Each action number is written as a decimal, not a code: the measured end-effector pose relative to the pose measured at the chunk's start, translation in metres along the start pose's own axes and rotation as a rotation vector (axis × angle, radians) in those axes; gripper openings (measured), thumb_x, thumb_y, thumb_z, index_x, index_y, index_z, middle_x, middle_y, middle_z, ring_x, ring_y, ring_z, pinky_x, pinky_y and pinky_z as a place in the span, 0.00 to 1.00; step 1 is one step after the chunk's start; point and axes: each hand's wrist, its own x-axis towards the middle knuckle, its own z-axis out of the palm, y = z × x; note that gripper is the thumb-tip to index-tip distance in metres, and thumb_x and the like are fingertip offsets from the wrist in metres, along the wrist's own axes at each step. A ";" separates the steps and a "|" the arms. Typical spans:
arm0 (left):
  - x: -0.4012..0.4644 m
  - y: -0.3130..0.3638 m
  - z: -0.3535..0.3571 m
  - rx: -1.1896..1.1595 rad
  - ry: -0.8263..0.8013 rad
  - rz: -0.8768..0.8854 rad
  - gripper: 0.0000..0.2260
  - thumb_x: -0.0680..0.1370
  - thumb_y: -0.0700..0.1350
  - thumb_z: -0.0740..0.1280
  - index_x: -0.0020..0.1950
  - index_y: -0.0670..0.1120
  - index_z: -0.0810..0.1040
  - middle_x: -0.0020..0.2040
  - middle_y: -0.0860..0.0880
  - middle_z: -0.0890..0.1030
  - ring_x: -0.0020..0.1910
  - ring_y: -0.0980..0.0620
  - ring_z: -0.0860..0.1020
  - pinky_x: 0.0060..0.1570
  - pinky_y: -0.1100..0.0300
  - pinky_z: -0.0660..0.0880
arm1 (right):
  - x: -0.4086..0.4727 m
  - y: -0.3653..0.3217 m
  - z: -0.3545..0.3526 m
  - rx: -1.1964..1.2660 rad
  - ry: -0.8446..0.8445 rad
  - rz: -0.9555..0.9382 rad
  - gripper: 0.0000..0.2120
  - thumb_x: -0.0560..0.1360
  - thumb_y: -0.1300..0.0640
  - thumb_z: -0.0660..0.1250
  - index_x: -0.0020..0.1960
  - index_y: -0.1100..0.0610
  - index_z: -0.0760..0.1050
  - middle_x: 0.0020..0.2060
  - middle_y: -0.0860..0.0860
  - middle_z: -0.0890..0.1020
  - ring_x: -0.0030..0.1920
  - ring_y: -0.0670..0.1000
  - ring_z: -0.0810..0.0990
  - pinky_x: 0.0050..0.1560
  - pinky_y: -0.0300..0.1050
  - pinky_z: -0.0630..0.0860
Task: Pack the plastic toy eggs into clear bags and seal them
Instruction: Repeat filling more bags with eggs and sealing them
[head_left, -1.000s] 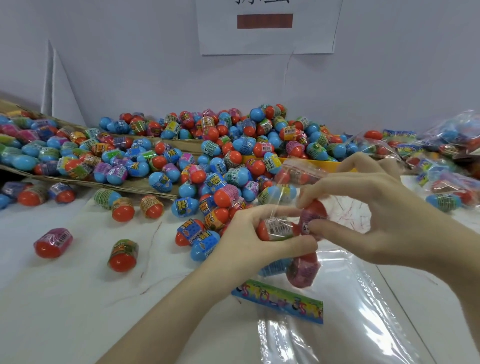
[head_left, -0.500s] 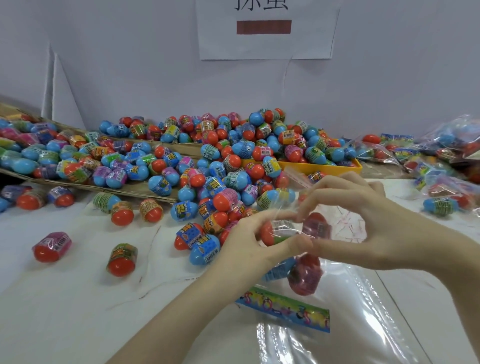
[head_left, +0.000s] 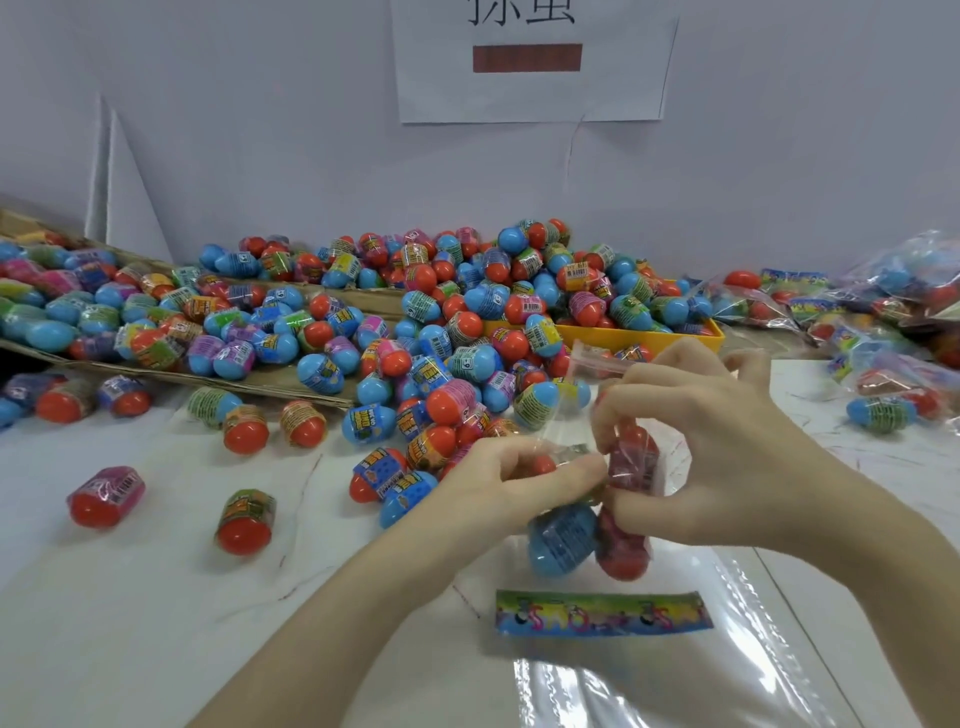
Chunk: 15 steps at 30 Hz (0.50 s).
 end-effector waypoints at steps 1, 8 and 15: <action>0.000 0.000 0.000 0.000 -0.004 0.004 0.24 0.60 0.60 0.69 0.45 0.43 0.82 0.42 0.47 0.82 0.45 0.51 0.80 0.53 0.51 0.77 | 0.000 0.000 0.000 0.002 0.010 0.002 0.10 0.57 0.38 0.59 0.36 0.40 0.69 0.37 0.38 0.73 0.48 0.43 0.61 0.43 0.45 0.51; -0.002 0.000 -0.002 -0.049 0.043 0.105 0.15 0.61 0.51 0.71 0.46 0.49 0.82 0.44 0.46 0.84 0.44 0.55 0.81 0.43 0.66 0.78 | 0.000 0.002 0.000 -0.057 -0.021 0.021 0.14 0.59 0.36 0.58 0.41 0.39 0.73 0.42 0.37 0.68 0.50 0.43 0.59 0.48 0.44 0.48; -0.001 -0.002 0.000 -0.120 0.081 0.143 0.16 0.64 0.51 0.68 0.50 0.53 0.79 0.45 0.52 0.85 0.47 0.57 0.81 0.44 0.67 0.77 | -0.001 0.000 0.002 -0.071 -0.001 0.047 0.20 0.60 0.31 0.56 0.43 0.40 0.76 0.44 0.40 0.69 0.52 0.44 0.59 0.47 0.45 0.49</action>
